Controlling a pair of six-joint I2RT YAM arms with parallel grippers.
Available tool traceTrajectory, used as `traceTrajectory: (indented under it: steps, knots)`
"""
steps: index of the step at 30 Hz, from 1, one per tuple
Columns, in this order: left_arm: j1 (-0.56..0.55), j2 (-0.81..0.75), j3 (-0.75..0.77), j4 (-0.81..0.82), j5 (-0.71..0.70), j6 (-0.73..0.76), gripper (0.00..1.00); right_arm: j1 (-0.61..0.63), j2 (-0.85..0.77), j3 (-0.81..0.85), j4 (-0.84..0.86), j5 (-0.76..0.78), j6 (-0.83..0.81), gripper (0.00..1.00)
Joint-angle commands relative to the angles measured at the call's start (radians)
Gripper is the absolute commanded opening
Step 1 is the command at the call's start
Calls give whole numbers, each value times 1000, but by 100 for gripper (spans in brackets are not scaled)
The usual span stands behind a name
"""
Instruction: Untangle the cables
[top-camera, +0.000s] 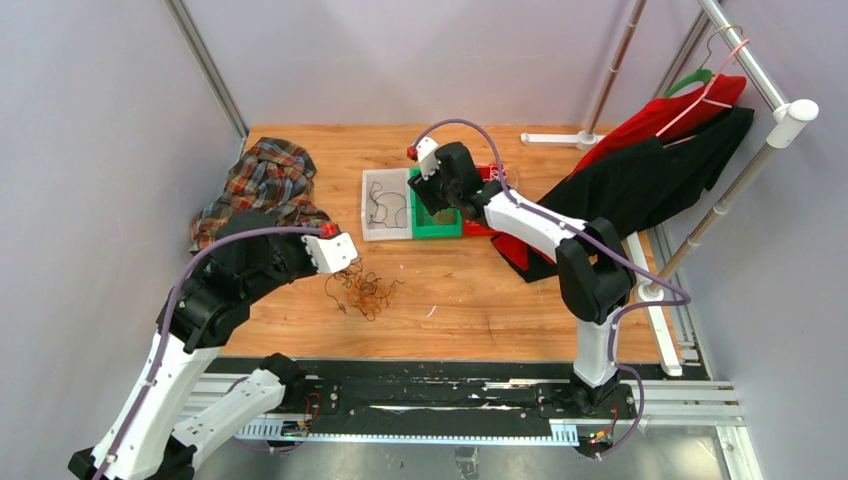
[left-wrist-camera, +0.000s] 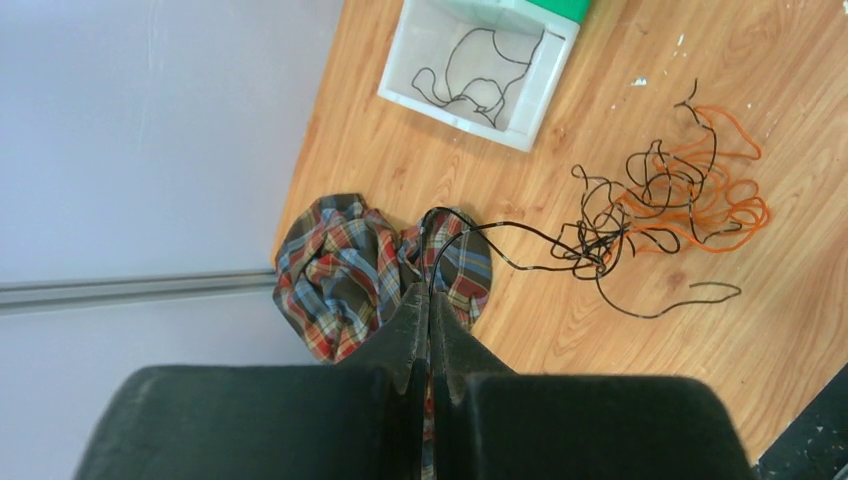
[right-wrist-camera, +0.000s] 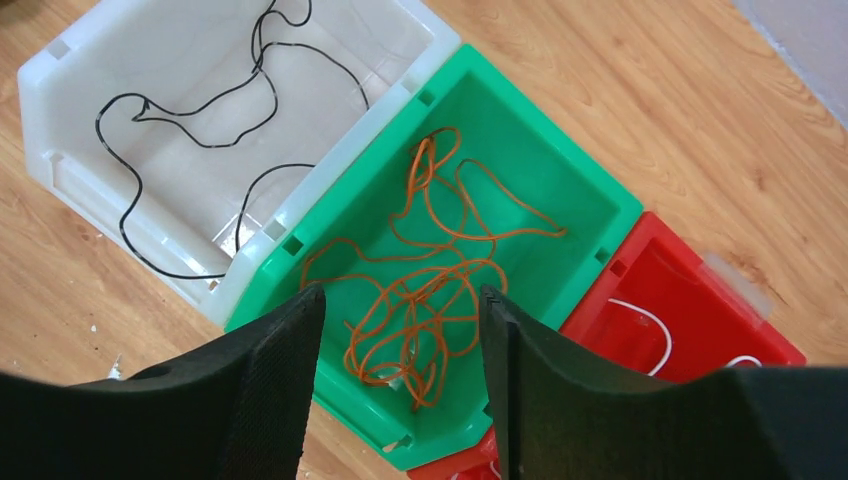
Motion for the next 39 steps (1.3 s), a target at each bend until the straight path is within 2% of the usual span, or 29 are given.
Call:
traceTrajectory:
  steps: [1,5,9,14,17,22,27,33,39]
  knots:
    - [7,24,55,8,51,-45,0,9,-56,52,-12,29,-11,59]
    - [7,43,84,8,76,-73,0,11,-128,20,27,7,5,59]
    - [7,71,113,4,110,-107,0,53,-283,-119,176,-76,15,64]
    - [7,98,144,4,139,-127,0,135,-450,-264,329,-280,108,68]
    - [7,110,162,2,132,-136,0,222,-512,-339,425,-302,142,69]
    - [7,122,186,-20,105,-171,0,360,-523,-391,559,-218,157,69]
    - [7,123,196,-53,92,-186,0,448,-443,-359,616,-109,114,69]
    - [7,123,225,-98,97,-187,0,471,-354,-321,684,48,118,67]
    - [7,128,274,-158,134,-181,0,472,-305,-288,724,164,123,57]
